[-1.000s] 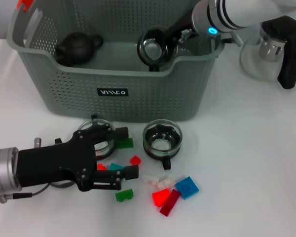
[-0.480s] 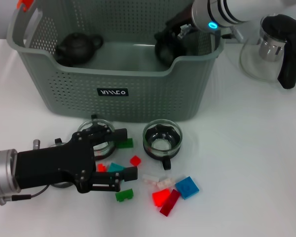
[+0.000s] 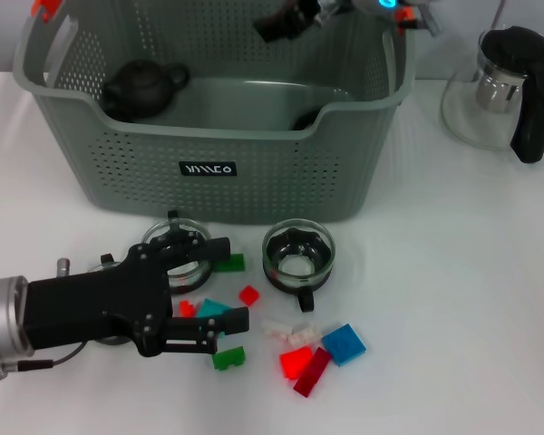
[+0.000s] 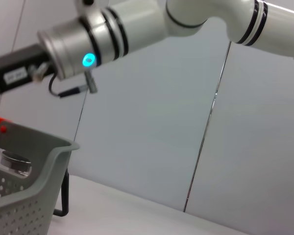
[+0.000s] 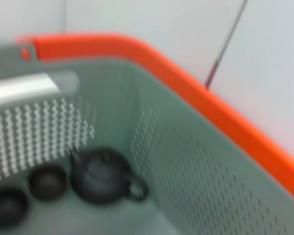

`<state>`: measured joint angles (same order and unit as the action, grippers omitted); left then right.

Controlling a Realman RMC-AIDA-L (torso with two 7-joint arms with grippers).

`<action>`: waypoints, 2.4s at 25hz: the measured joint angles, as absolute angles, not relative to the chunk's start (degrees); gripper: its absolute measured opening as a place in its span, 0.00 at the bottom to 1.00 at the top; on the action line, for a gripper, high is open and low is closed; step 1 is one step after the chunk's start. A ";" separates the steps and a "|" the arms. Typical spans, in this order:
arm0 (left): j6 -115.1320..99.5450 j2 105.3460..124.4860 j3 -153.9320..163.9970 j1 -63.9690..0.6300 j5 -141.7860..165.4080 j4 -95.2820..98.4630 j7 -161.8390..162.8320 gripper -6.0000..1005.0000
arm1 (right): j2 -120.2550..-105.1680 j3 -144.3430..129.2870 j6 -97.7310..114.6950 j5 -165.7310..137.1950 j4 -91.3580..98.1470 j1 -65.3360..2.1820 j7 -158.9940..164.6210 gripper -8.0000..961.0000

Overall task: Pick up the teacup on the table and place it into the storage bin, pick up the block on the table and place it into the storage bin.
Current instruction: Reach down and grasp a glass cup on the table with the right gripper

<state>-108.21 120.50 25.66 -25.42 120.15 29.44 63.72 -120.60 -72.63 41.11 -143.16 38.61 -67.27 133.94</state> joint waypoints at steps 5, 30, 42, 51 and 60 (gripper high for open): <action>-108.29 120.47 25.66 -25.03 120.15 29.60 63.72 0.91 | -120.40 -72.80 46.64 -137.13 49.99 -62.43 133.14 0.77; -108.37 120.35 25.68 -25.01 120.15 29.44 60.72 0.91 | -117.49 -55.22 107.64 -124.79 90.14 -40.18 127.44 0.75; -108.94 120.35 26.11 -24.97 120.63 29.44 60.59 0.91 | -118.34 -62.54 113.28 -135.78 85.03 -41.49 139.86 0.74; -108.99 120.24 26.28 -24.96 120.86 29.75 60.55 0.91 | -119.50 -62.69 108.30 -142.08 74.06 -47.27 153.29 0.74; -108.99 119.60 26.28 -25.18 120.86 29.80 60.50 0.91 | -120.16 -66.79 100.59 -145.99 65.04 -52.26 159.94 0.74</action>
